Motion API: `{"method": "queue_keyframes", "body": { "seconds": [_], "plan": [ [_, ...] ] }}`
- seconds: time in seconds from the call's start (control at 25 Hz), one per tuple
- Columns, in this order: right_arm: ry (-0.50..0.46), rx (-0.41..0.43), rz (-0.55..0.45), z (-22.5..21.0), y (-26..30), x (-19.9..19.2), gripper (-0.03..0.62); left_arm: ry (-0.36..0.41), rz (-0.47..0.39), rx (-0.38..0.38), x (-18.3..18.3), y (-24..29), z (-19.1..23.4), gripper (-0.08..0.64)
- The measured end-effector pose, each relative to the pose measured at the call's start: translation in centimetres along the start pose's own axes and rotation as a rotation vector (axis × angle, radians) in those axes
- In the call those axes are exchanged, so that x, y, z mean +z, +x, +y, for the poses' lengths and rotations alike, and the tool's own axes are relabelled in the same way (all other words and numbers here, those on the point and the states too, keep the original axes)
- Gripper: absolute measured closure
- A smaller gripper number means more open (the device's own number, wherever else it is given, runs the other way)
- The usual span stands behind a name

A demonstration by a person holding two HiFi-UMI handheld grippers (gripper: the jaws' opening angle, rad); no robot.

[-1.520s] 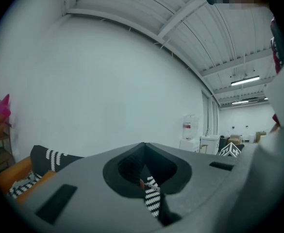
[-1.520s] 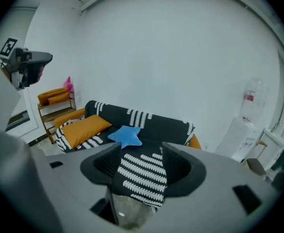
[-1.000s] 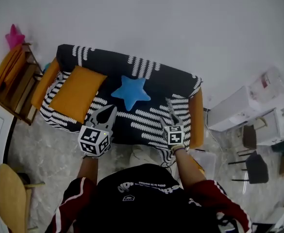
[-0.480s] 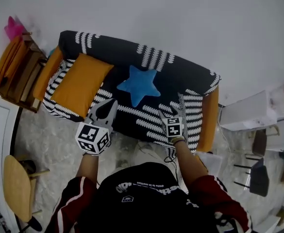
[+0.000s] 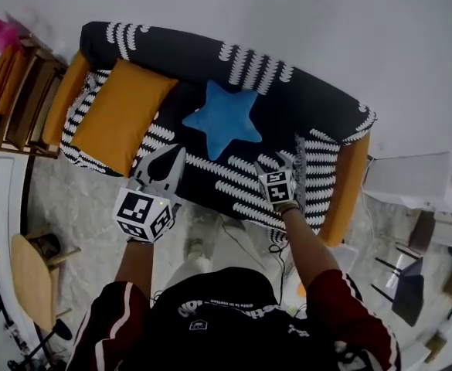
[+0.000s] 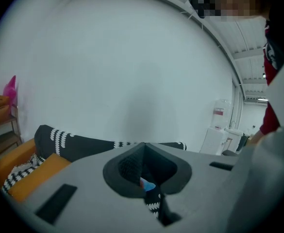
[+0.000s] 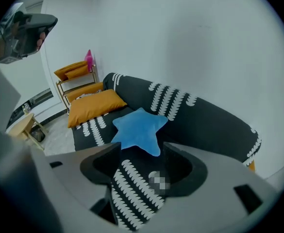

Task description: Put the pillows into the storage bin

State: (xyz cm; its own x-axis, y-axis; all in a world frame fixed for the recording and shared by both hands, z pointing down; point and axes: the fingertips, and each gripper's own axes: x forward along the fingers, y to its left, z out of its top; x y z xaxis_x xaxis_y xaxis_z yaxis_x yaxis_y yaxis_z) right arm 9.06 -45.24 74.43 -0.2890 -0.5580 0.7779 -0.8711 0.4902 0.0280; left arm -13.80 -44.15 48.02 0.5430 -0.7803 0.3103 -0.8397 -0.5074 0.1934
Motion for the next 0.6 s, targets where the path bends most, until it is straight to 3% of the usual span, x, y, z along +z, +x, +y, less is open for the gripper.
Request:
{"method": "queue_keyframes", "body": {
  "seconds": [0.6],
  "plan": [
    [-0.119,0.116,0.117,-3.8,14.7,-4.5,0.319,-0.026,0.143,0.031,-6.2,10.1,2.2,0.558]
  ]
}}
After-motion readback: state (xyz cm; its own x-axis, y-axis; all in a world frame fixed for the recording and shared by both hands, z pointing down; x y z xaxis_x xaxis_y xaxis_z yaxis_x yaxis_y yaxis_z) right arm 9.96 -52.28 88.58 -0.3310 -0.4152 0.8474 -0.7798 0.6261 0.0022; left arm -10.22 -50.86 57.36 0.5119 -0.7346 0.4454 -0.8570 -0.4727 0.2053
